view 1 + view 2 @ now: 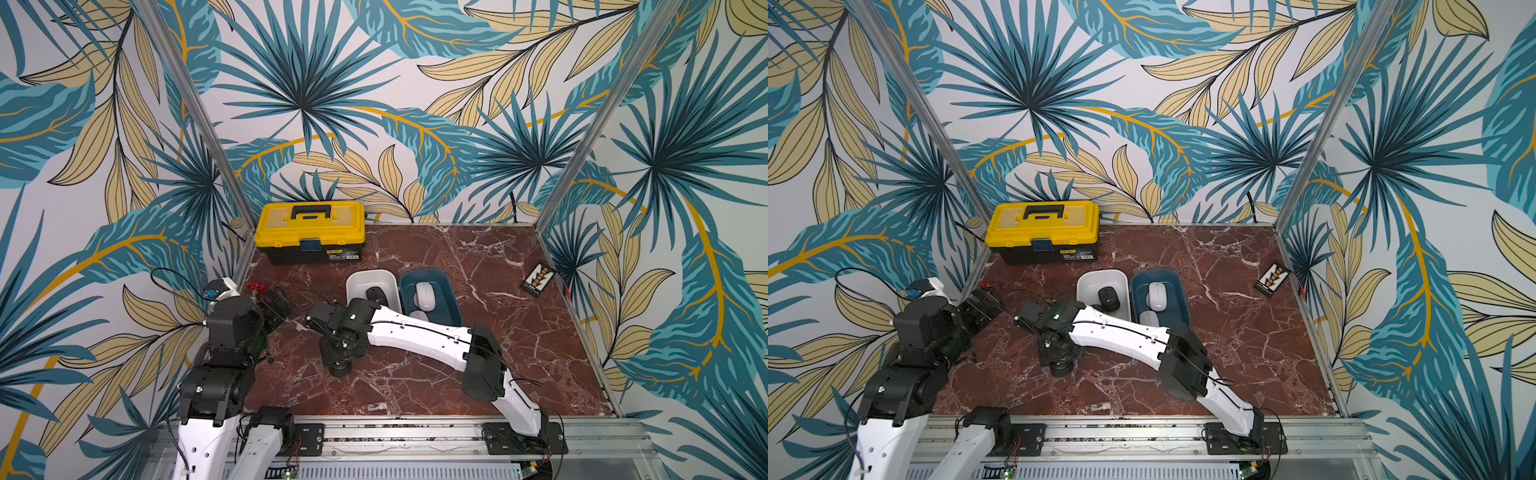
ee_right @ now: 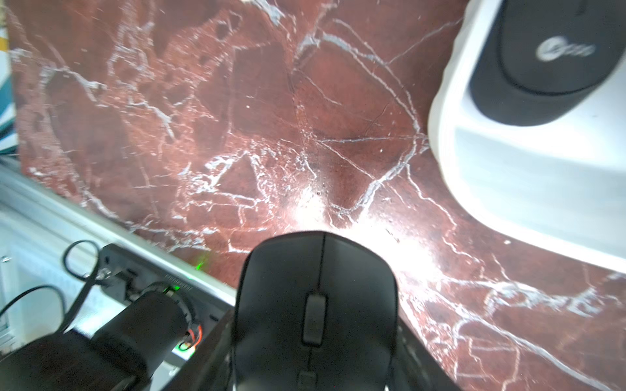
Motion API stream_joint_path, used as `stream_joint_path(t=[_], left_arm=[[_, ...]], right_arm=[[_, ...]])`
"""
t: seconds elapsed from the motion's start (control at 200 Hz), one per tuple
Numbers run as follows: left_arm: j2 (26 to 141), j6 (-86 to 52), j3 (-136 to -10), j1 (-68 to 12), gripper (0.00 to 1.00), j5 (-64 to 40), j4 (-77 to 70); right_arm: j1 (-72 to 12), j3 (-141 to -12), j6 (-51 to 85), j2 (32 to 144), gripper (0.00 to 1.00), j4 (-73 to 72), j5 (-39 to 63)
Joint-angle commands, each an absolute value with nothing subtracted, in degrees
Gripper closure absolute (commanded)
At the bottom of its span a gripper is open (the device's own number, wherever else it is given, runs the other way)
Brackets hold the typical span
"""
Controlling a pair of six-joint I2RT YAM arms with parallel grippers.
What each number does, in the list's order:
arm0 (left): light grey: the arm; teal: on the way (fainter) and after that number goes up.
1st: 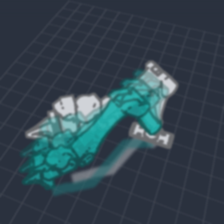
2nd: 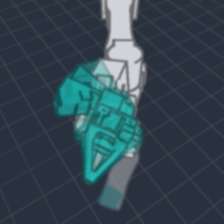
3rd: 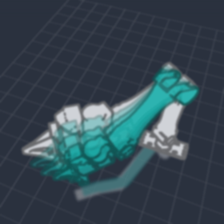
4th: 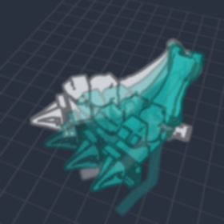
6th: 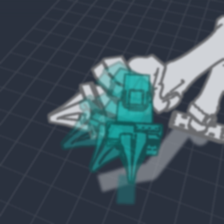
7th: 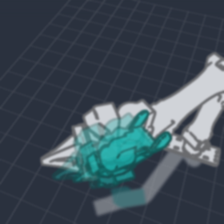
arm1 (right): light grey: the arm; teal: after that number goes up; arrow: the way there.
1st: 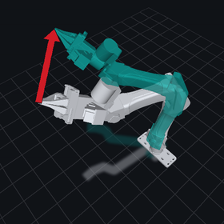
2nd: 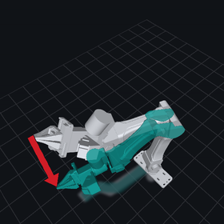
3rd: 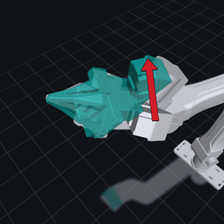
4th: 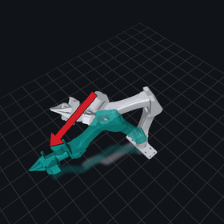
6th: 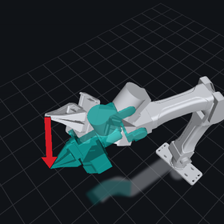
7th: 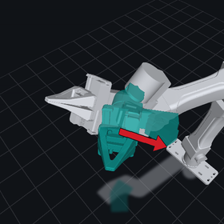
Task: Place the mice by color into the storage box
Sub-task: Place the mouse in the storage box.
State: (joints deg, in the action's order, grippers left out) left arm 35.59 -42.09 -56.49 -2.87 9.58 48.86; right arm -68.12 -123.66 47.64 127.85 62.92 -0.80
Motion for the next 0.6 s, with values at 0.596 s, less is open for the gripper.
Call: stream_joint_path(t=[0.596], left_arm=[[42.8,-42.5,-53.9,-2.4,0.05,6.7,42.2]], right_arm=[[-53.0,-126.3,31.4,125.4,0.45,67.2,-5.6]])
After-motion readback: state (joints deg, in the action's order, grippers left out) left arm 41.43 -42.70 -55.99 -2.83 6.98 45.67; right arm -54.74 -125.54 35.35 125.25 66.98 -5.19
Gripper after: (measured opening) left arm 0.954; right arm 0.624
